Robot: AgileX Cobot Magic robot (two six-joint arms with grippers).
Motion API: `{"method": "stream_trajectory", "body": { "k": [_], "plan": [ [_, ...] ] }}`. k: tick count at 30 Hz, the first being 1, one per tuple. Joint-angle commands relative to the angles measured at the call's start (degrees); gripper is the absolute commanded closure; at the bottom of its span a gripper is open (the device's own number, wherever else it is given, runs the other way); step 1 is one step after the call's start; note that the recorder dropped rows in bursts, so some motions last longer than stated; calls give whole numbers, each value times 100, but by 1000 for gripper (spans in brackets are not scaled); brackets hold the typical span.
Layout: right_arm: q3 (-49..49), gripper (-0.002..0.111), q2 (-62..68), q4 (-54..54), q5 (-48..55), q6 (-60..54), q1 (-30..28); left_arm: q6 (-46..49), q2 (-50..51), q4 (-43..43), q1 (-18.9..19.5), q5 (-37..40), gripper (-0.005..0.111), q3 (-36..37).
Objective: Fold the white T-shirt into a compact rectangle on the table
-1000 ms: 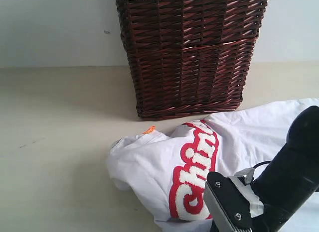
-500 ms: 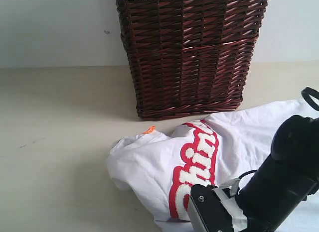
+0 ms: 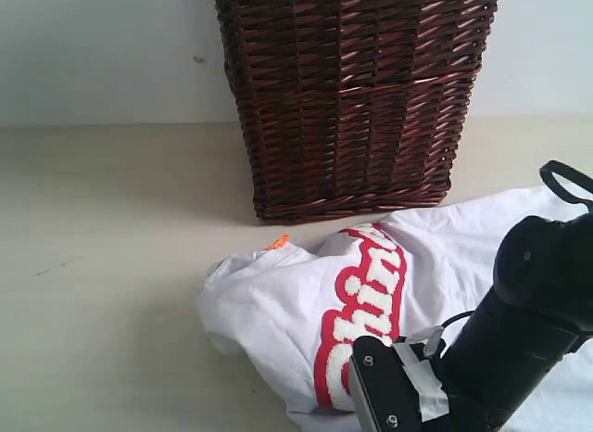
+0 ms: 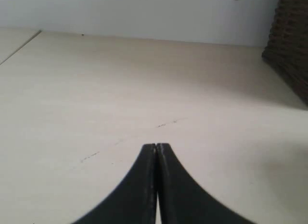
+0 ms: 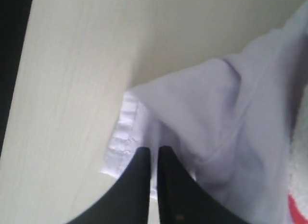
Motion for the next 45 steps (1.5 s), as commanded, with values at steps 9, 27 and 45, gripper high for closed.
{"method": "stream_trajectory", "body": {
  "k": [9, 27, 45],
  "plan": [
    [92, 97, -458, -320, 789, 42, 18, -12, -38, -18, -27, -64, 107, -23],
    [92, 54, -309, 306, 431, 453, 360, -12, -38, -18, -27, -64, 107, -23],
    [92, 102, 93, -552, -307, 1634, 646, -12, -38, -18, -27, -64, 107, -23]
  ]
}}
